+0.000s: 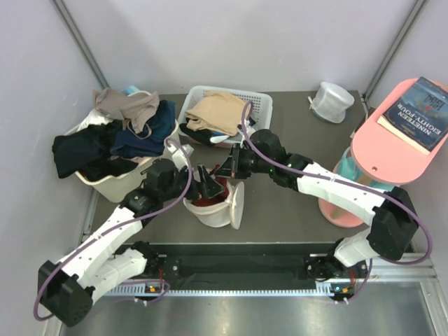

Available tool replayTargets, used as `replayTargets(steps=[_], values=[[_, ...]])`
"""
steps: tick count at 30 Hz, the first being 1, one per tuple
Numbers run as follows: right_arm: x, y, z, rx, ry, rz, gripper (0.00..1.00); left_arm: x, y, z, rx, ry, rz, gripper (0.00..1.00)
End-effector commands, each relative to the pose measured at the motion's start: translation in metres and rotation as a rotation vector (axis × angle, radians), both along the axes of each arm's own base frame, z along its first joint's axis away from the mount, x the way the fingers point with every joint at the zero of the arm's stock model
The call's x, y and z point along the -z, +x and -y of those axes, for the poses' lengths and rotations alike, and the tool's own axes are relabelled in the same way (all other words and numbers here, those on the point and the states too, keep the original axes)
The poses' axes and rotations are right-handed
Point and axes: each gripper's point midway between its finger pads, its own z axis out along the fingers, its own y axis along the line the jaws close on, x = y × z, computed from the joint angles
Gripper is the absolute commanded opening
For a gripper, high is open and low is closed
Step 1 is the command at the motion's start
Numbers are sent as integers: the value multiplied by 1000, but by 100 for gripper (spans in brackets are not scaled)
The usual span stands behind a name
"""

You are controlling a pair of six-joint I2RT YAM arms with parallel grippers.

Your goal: Unzip the laundry bag and remove the bra

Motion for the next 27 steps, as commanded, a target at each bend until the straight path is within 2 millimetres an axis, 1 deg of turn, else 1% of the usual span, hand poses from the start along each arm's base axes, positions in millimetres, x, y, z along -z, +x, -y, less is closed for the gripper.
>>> replayTargets(steps=[1,4,8,11,12,14,16,17,19,20,23,24,26,27], values=[[-30,13,-7,13,62,34,0,-21,-1,25,78,-50,70,88],[-27,13,-8,10,55,28,0,-17,4,28,51,-43,65,89],[-26,11,-11,-4,62,19,0,-7,15,26,-22,-13,40,89],[-24,10,-11,-11,61,5,0,-10,23,27,-62,-15,41,87],[-22,9,-12,-12,58,-5,0,-9,28,24,-91,-6,43,86],[-21,7,-13,-22,65,-13,0,-7,32,24,-109,7,35,76],[-21,6,-12,-21,65,-16,0,-6,35,24,-117,13,31,61],[-21,6,-11,-19,63,-19,0,-5,35,24,-123,14,22,45],[-18,6,-8,-12,48,-19,0,-5,36,22,-135,19,27,36],[-16,6,-7,-11,43,-20,0,-8,37,21,-142,16,34,24],[-10,9,0,8,16,-24,0,-8,36,16,-162,20,37,10],[-9,9,3,14,8,-26,0,-8,36,16,-166,20,36,0],[1,13,13,45,-28,-42,9,-6,36,14,-182,16,25,0],[0,14,18,54,-38,-32,28,-5,36,14,-183,15,23,0]])
